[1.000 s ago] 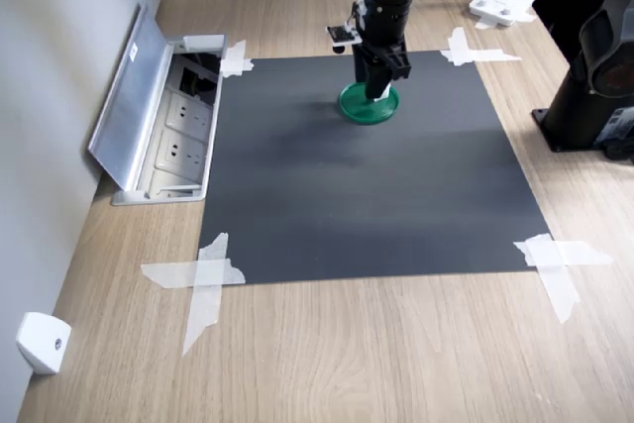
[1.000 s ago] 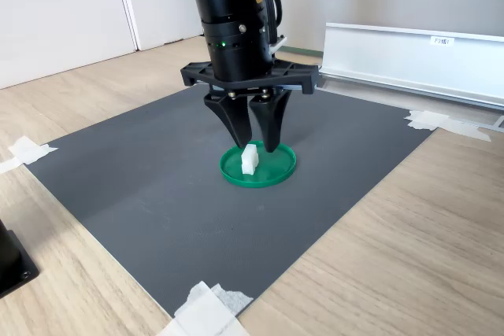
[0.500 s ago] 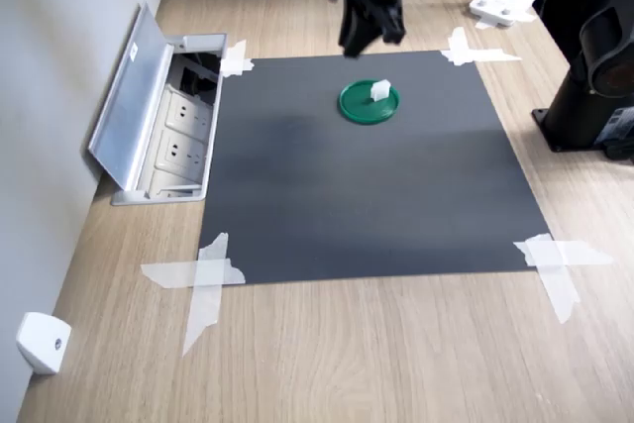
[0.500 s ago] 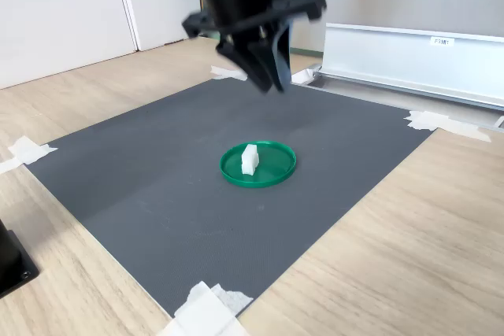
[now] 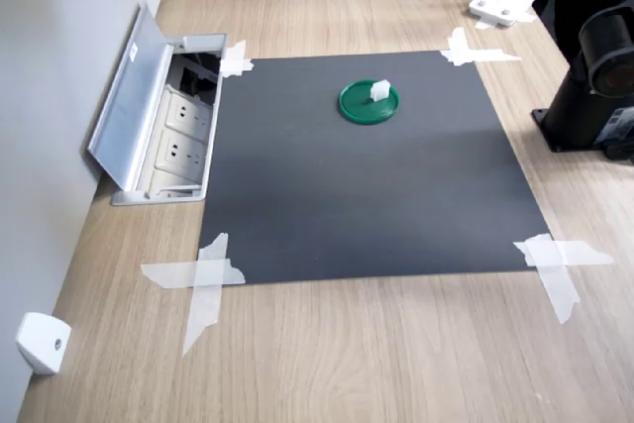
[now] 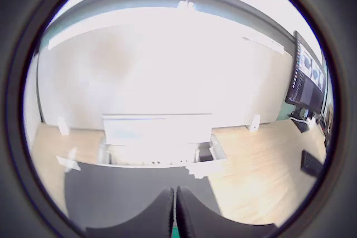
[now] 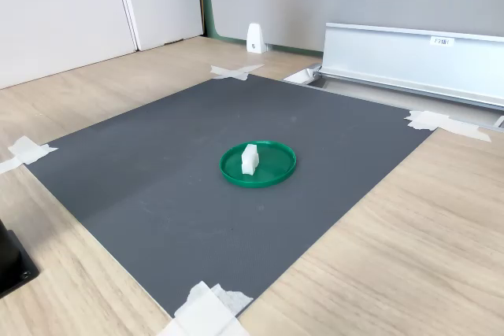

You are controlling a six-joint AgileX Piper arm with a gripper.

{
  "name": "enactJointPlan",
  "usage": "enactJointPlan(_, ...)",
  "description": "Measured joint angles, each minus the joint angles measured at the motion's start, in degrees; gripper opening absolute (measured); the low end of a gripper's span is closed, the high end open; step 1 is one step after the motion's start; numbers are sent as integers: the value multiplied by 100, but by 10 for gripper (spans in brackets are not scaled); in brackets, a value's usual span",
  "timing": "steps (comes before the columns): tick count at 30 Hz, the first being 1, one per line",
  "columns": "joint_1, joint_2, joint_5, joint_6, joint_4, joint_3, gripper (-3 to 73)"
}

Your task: Grasp a white terminal and put it on the green lid.

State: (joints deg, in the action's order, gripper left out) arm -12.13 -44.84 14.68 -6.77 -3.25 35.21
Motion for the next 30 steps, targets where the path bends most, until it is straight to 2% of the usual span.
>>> enactJointPlan(5, 218, 1540, -185, 361, 15, -1119, -6)
enactJointPlan(15, 244, 4406, -250, 419, 60, -2966, -7)
enactJointPlan(30, 244, 4544, -355, 419, 60, -3224, -8)
